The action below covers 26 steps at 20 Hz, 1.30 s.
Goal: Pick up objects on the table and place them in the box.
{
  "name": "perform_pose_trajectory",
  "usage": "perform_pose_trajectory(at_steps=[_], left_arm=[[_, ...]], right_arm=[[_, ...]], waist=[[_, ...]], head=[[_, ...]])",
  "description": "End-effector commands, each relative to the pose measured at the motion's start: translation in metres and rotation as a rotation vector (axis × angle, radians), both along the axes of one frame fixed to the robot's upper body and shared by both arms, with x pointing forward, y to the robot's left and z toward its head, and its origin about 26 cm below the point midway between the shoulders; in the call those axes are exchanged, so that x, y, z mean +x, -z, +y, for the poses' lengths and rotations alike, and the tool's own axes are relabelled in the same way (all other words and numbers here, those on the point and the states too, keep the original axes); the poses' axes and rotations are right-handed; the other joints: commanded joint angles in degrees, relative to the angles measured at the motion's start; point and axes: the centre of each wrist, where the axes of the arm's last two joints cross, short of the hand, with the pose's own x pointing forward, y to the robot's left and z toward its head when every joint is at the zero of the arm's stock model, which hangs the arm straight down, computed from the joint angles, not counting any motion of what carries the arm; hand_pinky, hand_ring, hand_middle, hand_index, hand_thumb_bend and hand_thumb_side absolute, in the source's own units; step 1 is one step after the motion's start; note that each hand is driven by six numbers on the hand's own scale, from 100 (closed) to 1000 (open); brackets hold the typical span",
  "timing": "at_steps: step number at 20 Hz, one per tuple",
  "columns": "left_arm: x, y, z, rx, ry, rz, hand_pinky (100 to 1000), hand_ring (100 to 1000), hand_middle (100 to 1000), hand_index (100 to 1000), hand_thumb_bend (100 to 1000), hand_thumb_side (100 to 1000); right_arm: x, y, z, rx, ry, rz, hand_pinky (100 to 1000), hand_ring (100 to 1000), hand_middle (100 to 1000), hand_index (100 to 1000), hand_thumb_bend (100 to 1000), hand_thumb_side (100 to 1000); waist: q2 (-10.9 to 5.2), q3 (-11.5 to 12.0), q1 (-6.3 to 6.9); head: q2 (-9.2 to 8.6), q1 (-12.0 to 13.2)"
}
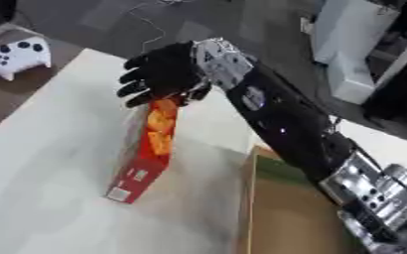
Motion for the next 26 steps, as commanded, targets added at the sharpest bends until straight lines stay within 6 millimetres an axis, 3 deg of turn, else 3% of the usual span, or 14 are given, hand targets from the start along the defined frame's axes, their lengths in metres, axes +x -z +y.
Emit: perform_pose_trajectory(at_steps=[1, 2, 3, 4, 5, 6, 7, 9, 10, 15, 16, 18, 26], left_arm=[[-0.002, -0.008, -0.002, -0.009, 0.012, -0.028, 789, 713, 749, 895, 235, 746], [-0.002, -0.008, -0.002, -0.012, 0.013, -0.029, 789, 714, 749, 895, 235, 746], [-0.002, -0.008, -0.002, -0.014, 0.014, -0.030, 788, 711, 747, 894, 232, 747], [-0.002, -0.009, -0.003, -0.017, 0.016, -0.032, 789, 712, 748, 894, 233, 747], [-0.002, -0.009, -0.003, -0.018, 0.017, -0.033, 787, 710, 746, 893, 232, 748], [-0.002, -0.009, -0.004, -0.020, 0.019, -0.034, 787, 709, 746, 893, 232, 748], [-0.001, -0.009, -0.004, -0.022, 0.020, -0.034, 787, 709, 745, 892, 232, 748], [-0.001, -0.010, -0.004, -0.026, 0.022, -0.035, 786, 708, 744, 892, 231, 748], [-0.001, -0.010, -0.004, -0.027, 0.022, -0.034, 786, 708, 744, 891, 230, 748], [-0.002, -0.008, -0.001, -0.028, 0.011, -0.030, 785, 710, 745, 891, 230, 748], [-0.002, -0.008, 0.000, -0.029, 0.006, -0.028, 785, 710, 745, 891, 230, 748], [-0.002, -0.007, 0.002, -0.030, -0.003, -0.025, 785, 710, 745, 891, 230, 749], [-0.003, -0.001, 0.011, -0.021, -0.050, -0.004, 785, 710, 745, 891, 229, 749]], right_arm=[[0.000, -0.002, 0.004, 0.019, -0.047, -0.014, 824, 853, 875, 1000, 383, 216], [-0.001, 0.000, 0.007, 0.039, -0.083, -0.010, 845, 874, 904, 1000, 402, 193], [-0.001, 0.001, 0.008, 0.057, -0.113, -0.008, 738, 765, 777, 1000, 333, 242], [-0.001, 0.003, 0.011, 0.088, -0.155, -0.001, 746, 772, 784, 1000, 333, 245], [-0.002, 0.004, 0.012, 0.111, -0.189, 0.003, 620, 656, 685, 1000, 339, 206], [-0.002, 0.005, 0.013, 0.130, -0.222, 0.006, 492, 596, 636, 1000, 341, 188], [-0.002, 0.006, 0.014, 0.146, -0.252, 0.008, 336, 512, 561, 898, 318, 183], [-0.002, 0.007, 0.015, 0.173, -0.315, 0.008, 129, 371, 442, 692, 228, 218], [-0.003, 0.006, 0.016, 0.192, -0.354, 0.008, 100, 338, 411, 632, 187, 245], [-0.001, 0.000, 0.001, 0.231, -0.448, -0.001, 100, 251, 336, 517, 183, 284], [0.001, -0.002, -0.005, 0.258, -0.462, 0.004, 100, 235, 322, 472, 145, 322], [0.003, -0.006, -0.018, 0.317, -0.485, 0.018, 100, 223, 309, 435, 212, 309], [-0.009, -0.024, -0.074, 0.449, -0.479, 0.068, 100, 199, 282, 387, 235, 316]], waist=[[-0.44, 0.21, 0.66], [-0.30, 0.36, 0.66], [-0.18, 0.51, 0.66], [-0.01, 0.75, 0.66], [0.11, 0.92, 0.66], [0.23, 1.10, 0.66], [0.32, 1.23, 0.66], [0.44, 1.36, 0.66], [0.46, 1.35, 0.66], [0.01, 0.64, 0.66], [-0.15, 0.25, 0.66], [-0.43, -0.41, 0.66], [-1.54, -4.62, 1.02]], head=[[-0.19, -0.50], [-0.30, -0.69], [-0.41, -0.92], [-0.59, -1.31], [-0.76, -1.67], [-0.94, -2.12], [-1.08, -2.52], [-1.25, -3.06], [-1.30, -3.15], [-1.09, -2.74], [-0.95, -2.50], [-0.76, -2.02], [0.13, 1.59]])
